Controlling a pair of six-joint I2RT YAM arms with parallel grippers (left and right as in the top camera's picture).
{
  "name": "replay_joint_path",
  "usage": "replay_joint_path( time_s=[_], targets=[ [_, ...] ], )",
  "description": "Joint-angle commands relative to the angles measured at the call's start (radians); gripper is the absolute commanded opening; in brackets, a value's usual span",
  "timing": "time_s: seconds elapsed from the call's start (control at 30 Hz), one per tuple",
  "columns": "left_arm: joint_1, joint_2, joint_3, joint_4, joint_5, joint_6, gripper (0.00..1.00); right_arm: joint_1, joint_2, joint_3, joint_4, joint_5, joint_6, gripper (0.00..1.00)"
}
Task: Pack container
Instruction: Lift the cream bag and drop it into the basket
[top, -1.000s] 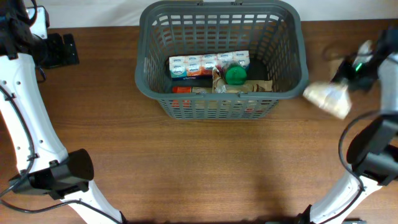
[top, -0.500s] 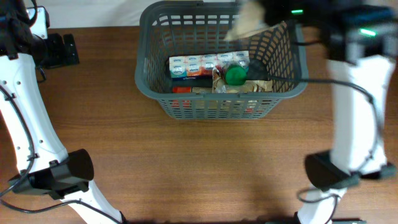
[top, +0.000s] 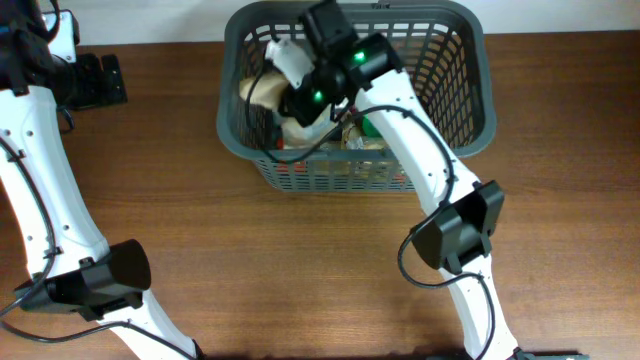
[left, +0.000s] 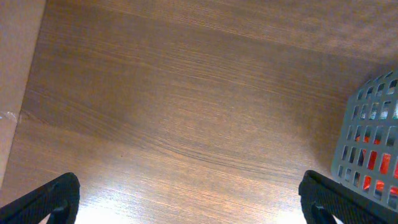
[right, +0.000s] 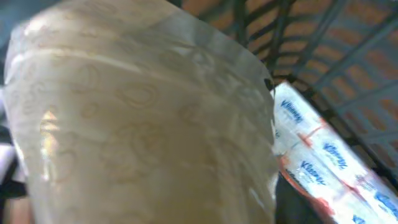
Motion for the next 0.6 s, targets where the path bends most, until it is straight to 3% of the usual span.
replay_joint_path(
  time_s=[0.0, 0.13, 0.17, 0.2, 0.23, 0.43, 0.57],
  targets=[
    [0.003, -0.007, -0.005, 0.001, 0.010, -0.010, 0.99, -0.009, 0.001, -0.092, 0.016, 0.036, -0.114, 0.04],
    [0.003, -0.007, -0.005, 0.001, 0.010, -0.010, 0.99, -0.016, 0.001, -0.194, 0.066, 0.040, -0.113, 0.06],
    [0.003, -0.007, -0.005, 0.001, 0.010, -0.010, 0.99, -0.016, 0.001, -0.196, 0.066, 0.043, -0.110, 0.31],
    [0.003, -0.007, -0.005, 0.002, 0.010, -0.010, 0.99, -0.016, 0.000, -0.193, 0.066, 0.047, -0.097, 0.82],
    [0.003, -0.007, -0.005, 0.001, 0.010, -0.010, 0.99, -0.016, -0.008, -0.182, 0.064, 0.055, -0.069, 0.99],
    [0.003, -0.007, -0.005, 0.001, 0.010, -0.010, 0.99, -0.029, -0.113, 0.026, -0.013, 0.124, 0.041, 0.99],
    [0.003, -0.007, -0.005, 0.001, 0.010, -0.010, 0.99, -0.027, -0.204, 0.280, -0.110, 0.314, 0.110, 0.99]
  ],
)
